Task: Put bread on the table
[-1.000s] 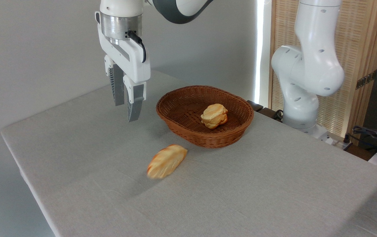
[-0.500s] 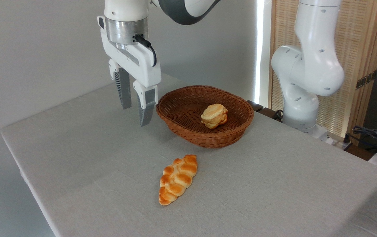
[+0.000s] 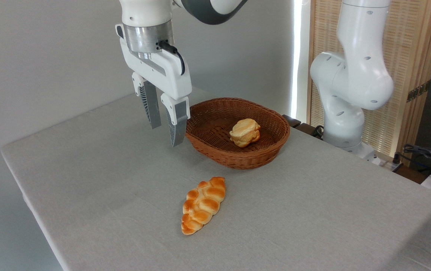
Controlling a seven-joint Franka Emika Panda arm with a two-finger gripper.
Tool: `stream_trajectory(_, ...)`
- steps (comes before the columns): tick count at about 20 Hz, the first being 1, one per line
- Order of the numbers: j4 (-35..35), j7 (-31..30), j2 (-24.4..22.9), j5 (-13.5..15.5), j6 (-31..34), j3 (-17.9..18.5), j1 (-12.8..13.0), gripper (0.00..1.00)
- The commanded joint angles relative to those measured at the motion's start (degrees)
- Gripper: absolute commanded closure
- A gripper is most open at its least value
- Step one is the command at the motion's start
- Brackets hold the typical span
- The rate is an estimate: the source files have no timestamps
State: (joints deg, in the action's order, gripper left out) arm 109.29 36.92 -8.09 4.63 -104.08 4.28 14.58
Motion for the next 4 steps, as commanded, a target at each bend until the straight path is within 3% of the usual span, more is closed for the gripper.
stream_trajectory(1, -1.80, -0.97, 0.18, -1.91, 0.99, 2.04, 0.19, 0.00)
stream_trajectory(4, -2.93, -1.06, 0.27, -1.82, 0.81, 2.57, 0.10, 0.00)
